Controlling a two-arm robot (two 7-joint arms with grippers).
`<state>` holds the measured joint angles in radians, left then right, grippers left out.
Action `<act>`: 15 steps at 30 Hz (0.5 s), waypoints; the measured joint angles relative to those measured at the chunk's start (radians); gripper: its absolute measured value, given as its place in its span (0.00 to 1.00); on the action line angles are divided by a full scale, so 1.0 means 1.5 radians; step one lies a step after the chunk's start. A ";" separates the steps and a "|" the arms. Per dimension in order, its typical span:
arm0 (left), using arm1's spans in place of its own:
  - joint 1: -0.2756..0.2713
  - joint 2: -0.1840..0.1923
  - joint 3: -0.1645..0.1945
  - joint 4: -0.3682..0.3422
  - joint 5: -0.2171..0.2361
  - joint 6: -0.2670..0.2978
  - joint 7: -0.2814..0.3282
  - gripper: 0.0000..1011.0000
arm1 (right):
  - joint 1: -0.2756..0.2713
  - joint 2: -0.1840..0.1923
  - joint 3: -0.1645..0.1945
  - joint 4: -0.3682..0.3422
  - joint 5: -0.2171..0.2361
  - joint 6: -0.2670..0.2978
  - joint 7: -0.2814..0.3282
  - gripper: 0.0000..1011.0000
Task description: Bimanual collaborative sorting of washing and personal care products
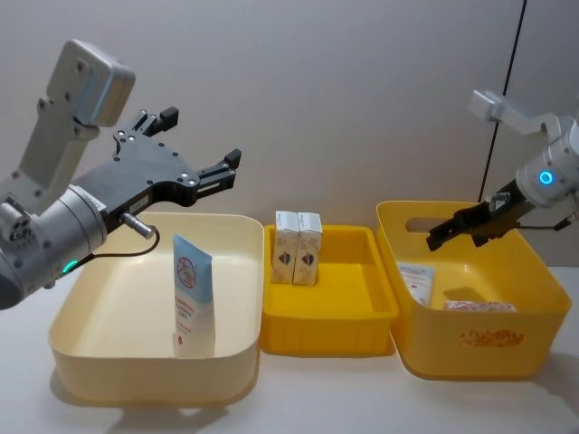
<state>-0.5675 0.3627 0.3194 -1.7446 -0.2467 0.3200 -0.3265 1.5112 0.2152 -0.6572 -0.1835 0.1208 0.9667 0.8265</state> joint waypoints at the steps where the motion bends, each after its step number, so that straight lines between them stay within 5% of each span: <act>1: 0.000 0.000 0.000 0.000 0.000 0.000 0.000 0.99 | 0.002 -0.001 -0.001 0.004 0.000 -0.001 0.002 0.99; 15: 0.000 0.000 0.000 0.000 0.000 0.000 0.000 0.99 | 0.027 -0.012 -0.016 0.055 -0.001 -0.009 0.020 0.99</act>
<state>-0.5676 0.3627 0.3194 -1.7446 -0.2467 0.3200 -0.3264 1.5521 0.1976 -0.6811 -0.1016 0.1190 0.9529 0.8566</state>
